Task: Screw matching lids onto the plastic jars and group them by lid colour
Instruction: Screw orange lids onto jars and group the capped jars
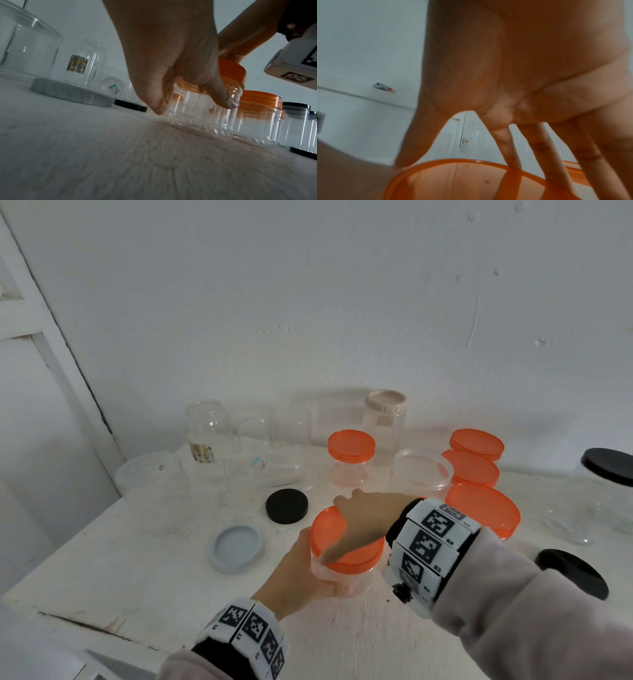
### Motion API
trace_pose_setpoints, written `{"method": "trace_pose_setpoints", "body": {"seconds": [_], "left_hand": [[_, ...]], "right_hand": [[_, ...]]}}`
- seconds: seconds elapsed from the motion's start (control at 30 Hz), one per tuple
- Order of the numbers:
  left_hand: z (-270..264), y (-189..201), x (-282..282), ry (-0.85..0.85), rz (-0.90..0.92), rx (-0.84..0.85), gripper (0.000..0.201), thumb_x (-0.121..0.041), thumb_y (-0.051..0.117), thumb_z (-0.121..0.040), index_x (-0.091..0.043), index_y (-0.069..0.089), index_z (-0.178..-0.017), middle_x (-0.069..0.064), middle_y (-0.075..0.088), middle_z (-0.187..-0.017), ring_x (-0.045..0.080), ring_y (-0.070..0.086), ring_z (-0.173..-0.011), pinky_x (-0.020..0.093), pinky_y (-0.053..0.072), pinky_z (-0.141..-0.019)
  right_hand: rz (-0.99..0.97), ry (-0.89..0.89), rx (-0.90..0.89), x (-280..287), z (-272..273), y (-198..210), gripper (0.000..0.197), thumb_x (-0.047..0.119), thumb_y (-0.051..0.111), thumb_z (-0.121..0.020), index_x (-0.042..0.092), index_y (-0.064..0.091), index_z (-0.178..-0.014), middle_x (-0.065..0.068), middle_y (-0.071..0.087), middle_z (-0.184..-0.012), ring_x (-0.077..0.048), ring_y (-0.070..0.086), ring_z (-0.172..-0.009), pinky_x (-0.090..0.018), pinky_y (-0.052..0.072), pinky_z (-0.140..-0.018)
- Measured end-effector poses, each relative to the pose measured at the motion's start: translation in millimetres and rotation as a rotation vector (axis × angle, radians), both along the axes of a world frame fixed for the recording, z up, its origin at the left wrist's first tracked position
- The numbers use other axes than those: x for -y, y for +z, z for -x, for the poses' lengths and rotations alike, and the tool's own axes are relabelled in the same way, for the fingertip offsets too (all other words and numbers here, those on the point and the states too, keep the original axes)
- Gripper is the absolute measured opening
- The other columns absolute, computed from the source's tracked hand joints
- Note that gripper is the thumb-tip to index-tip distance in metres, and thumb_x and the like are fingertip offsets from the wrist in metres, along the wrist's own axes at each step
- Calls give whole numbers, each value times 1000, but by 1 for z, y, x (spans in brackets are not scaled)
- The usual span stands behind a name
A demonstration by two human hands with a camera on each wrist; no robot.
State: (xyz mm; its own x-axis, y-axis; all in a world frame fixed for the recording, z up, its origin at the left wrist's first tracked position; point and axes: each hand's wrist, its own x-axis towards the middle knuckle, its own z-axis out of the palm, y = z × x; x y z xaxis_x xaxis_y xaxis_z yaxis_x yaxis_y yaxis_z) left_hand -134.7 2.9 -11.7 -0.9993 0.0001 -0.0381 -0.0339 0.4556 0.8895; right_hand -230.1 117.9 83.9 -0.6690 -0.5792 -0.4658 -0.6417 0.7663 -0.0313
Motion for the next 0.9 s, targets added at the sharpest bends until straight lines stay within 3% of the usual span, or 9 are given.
{"method": "trace_pose_setpoints", "body": {"seconds": [0.1,0.2,0.27,0.4,0.47,0.57,0.67,0.77,0.9], "left_hand": [[2,3,-3,23,50,46,85,-24,84,-72,-49,24,-127,-18,41,-134,6,43,-126,27,39,-106],[2,7,-5,23,71,47,85,-24,84,-71,-43,23,-128,-11,42,-137,8,43,-126,38,38,-110],[1,5,-4,25,48,40,81,-21,84,-70,-46,27,-122,-12,47,-134,7,47,-123,38,42,-107],[-1,1,-2,11,-3,-23,76,-19,85,-69,-65,39,-110,-32,57,-112,-11,54,-104,12,47,-87],[-1,3,-3,50,9,8,75,-24,86,-69,-54,34,-114,-23,50,-123,-3,51,-113,22,47,-97],[0,6,-5,40,37,41,82,-22,84,-71,-41,30,-129,-7,46,-136,10,48,-124,39,43,-106],[2,10,-8,45,80,77,92,-21,84,-71,-25,25,-142,-2,43,-142,18,44,-130,42,39,-109],[1,8,-6,46,32,43,87,-17,86,-68,-35,30,-133,-7,50,-133,13,50,-123,38,44,-105],[0,3,-4,34,0,-2,74,-21,86,-68,-50,36,-114,-22,51,-121,-5,53,-111,20,48,-94]], "right_hand": [[19,98,82,0,-1,6,104,59,77,-66,51,10,-146,3,27,-145,-28,31,-131,-46,38,-92],[34,141,95,2,0,6,94,52,77,-69,53,20,-143,5,30,-139,-28,33,-127,-41,36,-85],[41,112,81,1,0,3,90,63,72,-69,49,23,-143,3,34,-135,-28,37,-124,-40,37,-85],[89,13,-36,1,-2,-5,84,80,50,-75,32,35,-143,-6,43,-134,-29,48,-117,-35,36,-81],[85,-13,-29,-1,-1,-4,86,81,47,-76,31,32,-145,-7,41,-139,-30,47,-121,-37,37,-85],[48,42,79,-5,1,3,99,76,63,-68,49,9,-147,0,27,-148,-30,32,-134,-48,36,-99],[52,141,104,-5,1,6,95,56,75,-69,57,14,-143,6,26,-144,-27,30,-130,-44,37,-92],[55,127,83,-3,1,1,90,63,71,-70,53,21,-143,4,32,-137,-28,35,-126,-41,37,-87],[87,20,-24,-2,-3,-7,91,82,54,-70,35,31,-145,-5,41,-135,-31,47,-120,-37,37,-81]]}}
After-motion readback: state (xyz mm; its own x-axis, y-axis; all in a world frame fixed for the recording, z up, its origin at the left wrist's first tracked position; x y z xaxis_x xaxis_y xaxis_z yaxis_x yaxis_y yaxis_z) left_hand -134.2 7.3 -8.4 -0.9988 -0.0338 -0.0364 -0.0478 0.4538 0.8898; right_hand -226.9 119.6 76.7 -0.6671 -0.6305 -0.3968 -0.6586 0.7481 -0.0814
